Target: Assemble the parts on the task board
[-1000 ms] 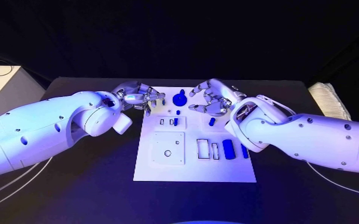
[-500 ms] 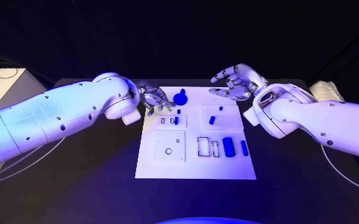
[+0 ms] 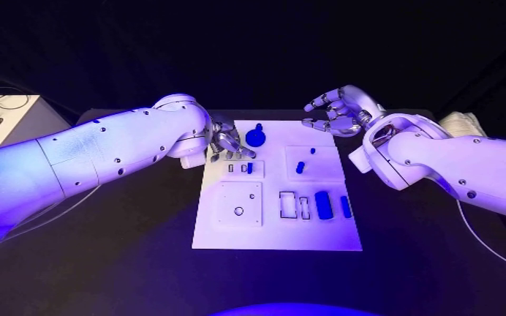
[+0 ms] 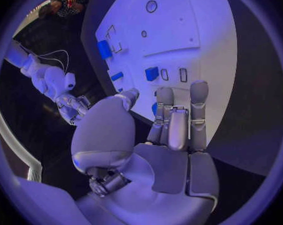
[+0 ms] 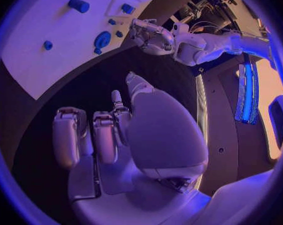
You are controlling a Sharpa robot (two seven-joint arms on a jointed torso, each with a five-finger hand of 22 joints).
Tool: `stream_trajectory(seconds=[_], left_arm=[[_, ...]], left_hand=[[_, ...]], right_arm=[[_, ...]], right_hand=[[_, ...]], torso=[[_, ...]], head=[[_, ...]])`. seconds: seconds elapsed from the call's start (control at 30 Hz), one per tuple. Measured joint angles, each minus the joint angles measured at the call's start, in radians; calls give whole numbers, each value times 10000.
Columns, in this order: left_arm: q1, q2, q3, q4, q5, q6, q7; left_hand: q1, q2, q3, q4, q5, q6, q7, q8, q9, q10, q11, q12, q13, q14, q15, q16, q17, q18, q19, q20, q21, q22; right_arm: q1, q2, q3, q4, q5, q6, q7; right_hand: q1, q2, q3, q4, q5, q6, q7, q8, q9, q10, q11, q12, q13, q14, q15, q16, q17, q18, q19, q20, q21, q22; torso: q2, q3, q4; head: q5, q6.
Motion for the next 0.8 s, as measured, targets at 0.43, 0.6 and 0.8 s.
stream_trajectory(seconds=[0.43,0.6,0.8], left_arm=[[20,430,-55,-299,-272,587,-198],[20,526,-63,-399,-297,740,-226],[20,634,-78,-536,-300,864,-248]], left_hand=[[-40,40,-54,0,0,0,0,92,100,-36,-36,57,4,-1,-1,60,134,1,0,-1,61,102],[-40,40,-54,0,0,-35,-35,92,131,-36,-36,57,4,-1,-2,60,158,0,0,-1,108,125],[15,94,-82,-28,0,-70,-70,151,205,-107,-38,57,5,-1,-2,60,168,0,0,-1,108,147]], right_arm=[[14,43,0,-101,47,35,-36],[18,69,0,-119,50,72,-61],[18,92,0,-141,52,138,-110]], right_hand=[[0,0,0,0,54,1,-1,0,1,-5,-5,0,0,0,0,0,-1,0,0,0,-24,-2],[0,0,0,0,90,1,-1,0,-9,-27,17,-45,0,0,0,0,-1,0,0,0,-42,-2],[0,0,26,27,90,2,-2,0,-8,-41,31,-45,0,0,0,0,-1,0,0,0,-42,-3]], torso=[[28,-16,-15],[33,-25,-12],[34,-20,-7]], head=[[-52,-20],[-94,-35],[-100,-80]])
